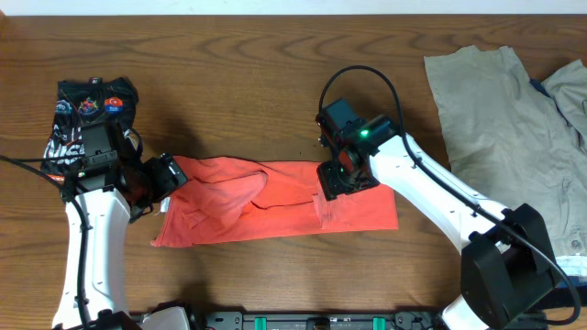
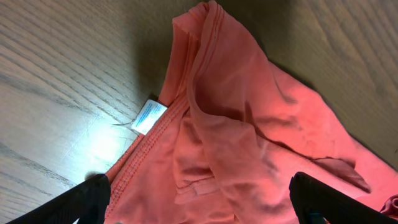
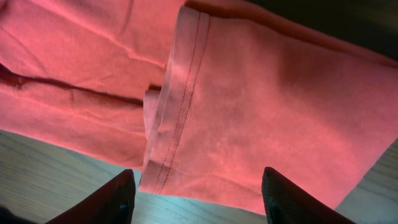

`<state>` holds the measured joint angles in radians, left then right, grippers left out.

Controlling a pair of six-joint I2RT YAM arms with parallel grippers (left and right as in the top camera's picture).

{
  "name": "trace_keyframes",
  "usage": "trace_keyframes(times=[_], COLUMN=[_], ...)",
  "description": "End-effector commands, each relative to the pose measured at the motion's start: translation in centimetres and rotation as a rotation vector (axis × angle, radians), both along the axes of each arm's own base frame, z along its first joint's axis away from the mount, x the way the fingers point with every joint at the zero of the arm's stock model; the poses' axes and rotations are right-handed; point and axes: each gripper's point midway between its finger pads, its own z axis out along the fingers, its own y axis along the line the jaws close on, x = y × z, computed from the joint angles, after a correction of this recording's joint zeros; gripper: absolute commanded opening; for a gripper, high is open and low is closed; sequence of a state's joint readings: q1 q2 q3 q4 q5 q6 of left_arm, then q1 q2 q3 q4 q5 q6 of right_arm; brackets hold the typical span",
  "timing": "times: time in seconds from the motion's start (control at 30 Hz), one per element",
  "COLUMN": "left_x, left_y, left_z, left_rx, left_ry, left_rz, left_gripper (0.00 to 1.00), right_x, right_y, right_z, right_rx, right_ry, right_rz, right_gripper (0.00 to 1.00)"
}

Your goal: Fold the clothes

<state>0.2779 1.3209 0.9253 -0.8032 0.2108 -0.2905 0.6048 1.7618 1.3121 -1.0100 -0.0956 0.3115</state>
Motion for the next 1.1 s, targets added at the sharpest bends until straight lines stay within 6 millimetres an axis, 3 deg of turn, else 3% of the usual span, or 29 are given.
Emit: trace_keyframes(times=[0.0, 0.27, 0.63, 0.9, 0.97, 1.07], left_x=[-0.8, -1.6, -2.3, -3.4, -3.3, -3.1], left_y=[0.3, 0.9, 0.6, 0.0, -0.4, -0.6], left_z=[-1.3, -3.5, -9.4, -12.0, -12.1, -12.0], left_rx=[0.021, 0.050, 0.001, -0.054, -0.077, -0.088], left_ry=[0.048, 0.146, 0.328, 0.419, 0.414, 0.406], left_rz=[-0.019, -0.058, -0.153, -0.158, -0.160, -0.160], left_gripper=[0.93, 0.99, 0.99, 1.00, 0.94, 0.72], right_x=[0.3, 0.3, 0.2, 0.4, 0.4, 0.4], right_y=[0.0, 0.0, -0.1, -0.3, -0.3, -0.3], right_z=[0.0, -0.1, -0.1, -0.1, -0.1, -0.1], right_rx=[-0.007, -0.014, -0.022, -0.032, -0.033, -0.033], right_ry=[-0.004, -0.006, -0.003, -0.013, -0.013, -0.012], right_rz=[-0.026, -0.080, -0.079, -0.081, -0.082, -0.081], right_gripper=[0.61, 0.59, 0.61, 0.63, 0.63, 0.63])
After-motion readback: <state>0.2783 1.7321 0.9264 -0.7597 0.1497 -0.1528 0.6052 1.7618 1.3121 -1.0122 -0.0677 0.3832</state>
